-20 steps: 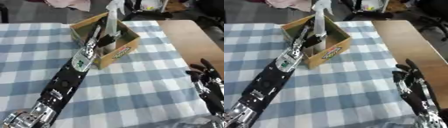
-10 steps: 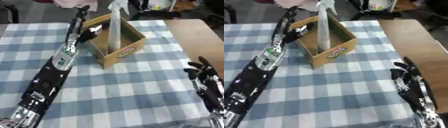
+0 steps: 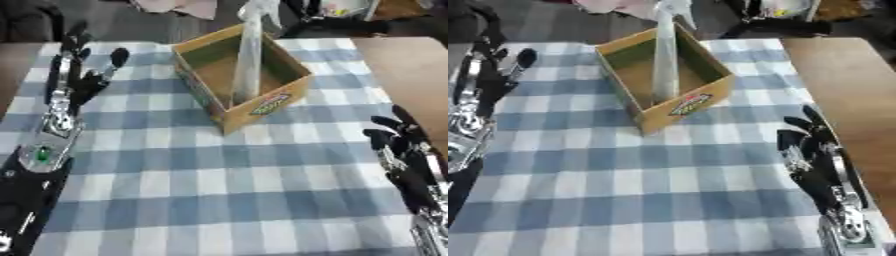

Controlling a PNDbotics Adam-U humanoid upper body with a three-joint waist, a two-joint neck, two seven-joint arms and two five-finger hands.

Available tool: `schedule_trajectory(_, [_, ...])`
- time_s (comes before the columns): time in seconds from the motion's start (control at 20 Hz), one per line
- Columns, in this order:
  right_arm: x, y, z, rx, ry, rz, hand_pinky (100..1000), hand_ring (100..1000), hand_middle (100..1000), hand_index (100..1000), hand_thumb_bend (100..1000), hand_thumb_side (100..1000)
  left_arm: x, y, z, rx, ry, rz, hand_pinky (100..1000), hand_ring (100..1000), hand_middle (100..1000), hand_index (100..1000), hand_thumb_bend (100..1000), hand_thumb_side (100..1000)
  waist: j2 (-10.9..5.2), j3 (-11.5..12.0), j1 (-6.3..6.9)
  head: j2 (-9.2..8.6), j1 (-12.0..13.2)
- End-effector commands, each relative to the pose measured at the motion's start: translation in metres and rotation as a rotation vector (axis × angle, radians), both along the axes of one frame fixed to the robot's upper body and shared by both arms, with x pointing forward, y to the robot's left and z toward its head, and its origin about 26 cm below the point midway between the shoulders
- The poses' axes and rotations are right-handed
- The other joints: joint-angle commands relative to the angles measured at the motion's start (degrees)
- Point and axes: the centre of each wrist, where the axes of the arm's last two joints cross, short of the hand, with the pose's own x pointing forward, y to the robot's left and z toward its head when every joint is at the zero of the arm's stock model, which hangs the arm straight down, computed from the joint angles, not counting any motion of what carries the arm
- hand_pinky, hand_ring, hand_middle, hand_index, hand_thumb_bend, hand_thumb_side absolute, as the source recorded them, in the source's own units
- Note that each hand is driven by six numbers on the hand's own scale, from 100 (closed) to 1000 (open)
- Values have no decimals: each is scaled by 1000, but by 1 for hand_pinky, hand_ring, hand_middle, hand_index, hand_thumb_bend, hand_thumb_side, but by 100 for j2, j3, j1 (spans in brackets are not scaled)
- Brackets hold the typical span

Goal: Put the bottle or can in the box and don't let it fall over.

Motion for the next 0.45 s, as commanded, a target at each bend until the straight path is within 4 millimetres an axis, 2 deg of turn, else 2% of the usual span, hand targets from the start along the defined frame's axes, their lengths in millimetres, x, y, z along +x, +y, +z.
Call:
schedule_trajectory(0.05, [0,-4,8,-19,-28,-6,910,756,802,1000,240,410,-12,-6,1,-63,-15,59,1000,1000,1000,977,806,624,-111,27,-15,-14,21])
schedule_trajectory(0.45, [-3,-1,1,-15,-2,15,911,757,802,1000,241,410,-64,-3,-34,-77,38,86,1000,1000,1000,977,799,629,-274,-80,-85,96,92])
